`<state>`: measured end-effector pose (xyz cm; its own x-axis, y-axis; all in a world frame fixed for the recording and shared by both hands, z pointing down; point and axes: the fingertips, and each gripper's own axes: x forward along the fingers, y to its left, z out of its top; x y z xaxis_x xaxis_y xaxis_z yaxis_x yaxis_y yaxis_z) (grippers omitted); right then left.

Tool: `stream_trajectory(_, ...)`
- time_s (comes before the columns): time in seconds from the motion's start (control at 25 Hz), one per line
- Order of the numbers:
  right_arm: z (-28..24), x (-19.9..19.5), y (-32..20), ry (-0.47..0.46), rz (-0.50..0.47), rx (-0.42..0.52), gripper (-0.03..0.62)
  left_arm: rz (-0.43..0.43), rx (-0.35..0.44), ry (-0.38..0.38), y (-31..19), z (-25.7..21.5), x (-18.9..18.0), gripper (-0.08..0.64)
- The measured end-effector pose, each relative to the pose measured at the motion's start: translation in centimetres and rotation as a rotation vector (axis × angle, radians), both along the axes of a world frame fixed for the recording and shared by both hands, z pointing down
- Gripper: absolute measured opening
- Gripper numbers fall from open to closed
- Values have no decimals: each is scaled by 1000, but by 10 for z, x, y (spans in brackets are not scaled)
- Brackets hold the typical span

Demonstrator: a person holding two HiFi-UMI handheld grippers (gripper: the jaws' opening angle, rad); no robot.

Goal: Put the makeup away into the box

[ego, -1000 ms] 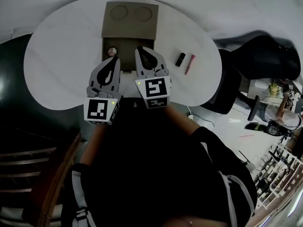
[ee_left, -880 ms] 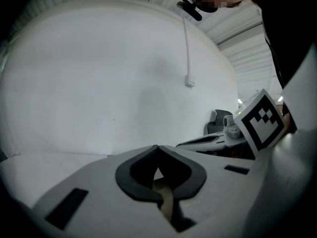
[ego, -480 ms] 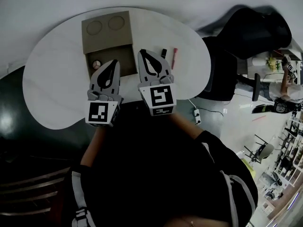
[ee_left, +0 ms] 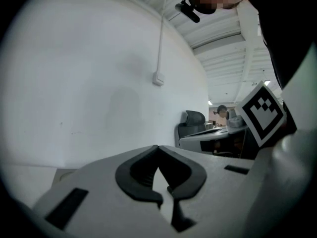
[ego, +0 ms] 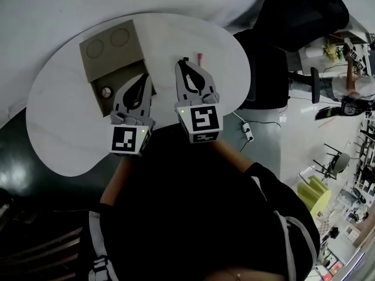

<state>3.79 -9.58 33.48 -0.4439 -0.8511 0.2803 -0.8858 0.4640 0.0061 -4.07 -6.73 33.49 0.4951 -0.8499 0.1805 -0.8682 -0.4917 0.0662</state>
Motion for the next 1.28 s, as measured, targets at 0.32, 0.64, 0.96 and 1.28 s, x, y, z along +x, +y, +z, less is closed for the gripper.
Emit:
stream_trajectory(0.32,22,27,-10,6,56,-26,23,49,-20,2,-13,13,22,8)
stream_trajectory(0.64,62,37,-24,35,71,-94,25,70,-105,-21,-30,40,35,6)
stream_trajectory(0.96,108,43,-34,45,81,-192,37,77,-174,-15,-44,71,42,6)
stream_trajectory(1.28,158,44,-37,72,75,-314,104,80,-216,-6,-54,98,45,8)
